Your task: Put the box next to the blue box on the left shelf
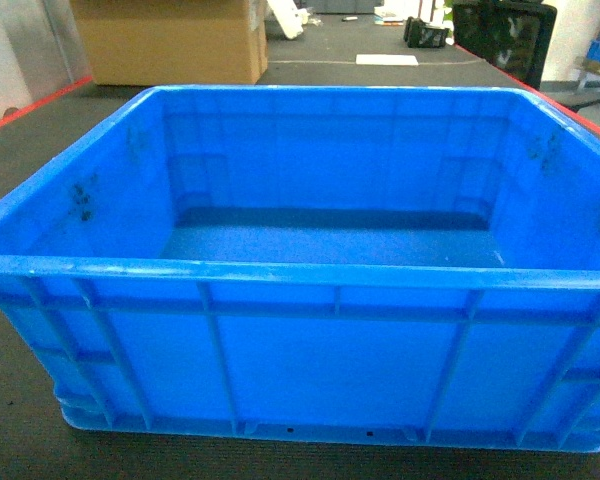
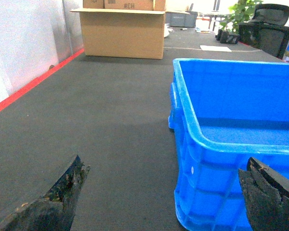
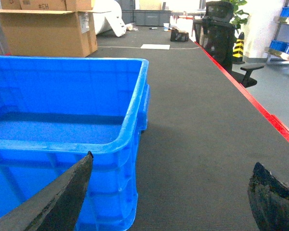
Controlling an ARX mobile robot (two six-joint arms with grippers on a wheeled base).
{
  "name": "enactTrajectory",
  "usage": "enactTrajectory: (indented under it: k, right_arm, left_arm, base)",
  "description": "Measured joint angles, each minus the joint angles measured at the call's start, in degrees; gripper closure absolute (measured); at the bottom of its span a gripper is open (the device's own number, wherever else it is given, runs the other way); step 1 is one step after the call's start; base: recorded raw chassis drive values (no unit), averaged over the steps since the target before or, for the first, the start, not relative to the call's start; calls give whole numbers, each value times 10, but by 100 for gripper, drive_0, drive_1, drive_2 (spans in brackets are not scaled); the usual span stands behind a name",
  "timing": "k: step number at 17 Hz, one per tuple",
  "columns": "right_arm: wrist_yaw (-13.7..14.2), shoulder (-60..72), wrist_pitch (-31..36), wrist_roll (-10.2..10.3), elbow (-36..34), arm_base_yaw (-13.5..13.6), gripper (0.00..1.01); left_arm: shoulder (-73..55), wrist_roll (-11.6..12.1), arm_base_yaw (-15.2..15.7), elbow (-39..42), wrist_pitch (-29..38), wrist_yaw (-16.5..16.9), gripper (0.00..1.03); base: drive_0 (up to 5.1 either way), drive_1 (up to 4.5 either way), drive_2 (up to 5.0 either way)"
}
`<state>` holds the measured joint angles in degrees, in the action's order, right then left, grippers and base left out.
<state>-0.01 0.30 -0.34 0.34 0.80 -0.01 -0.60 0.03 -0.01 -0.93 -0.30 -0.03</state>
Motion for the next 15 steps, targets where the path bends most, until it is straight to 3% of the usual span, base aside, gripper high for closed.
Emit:
enactTrajectory:
  k: [15]
  right_arm:
    - [0, 0, 0, 0, 0, 0, 3]
  left_arm:
    - [0, 0, 0, 0, 0, 0, 5]
  base:
    - [0, 0, 0]
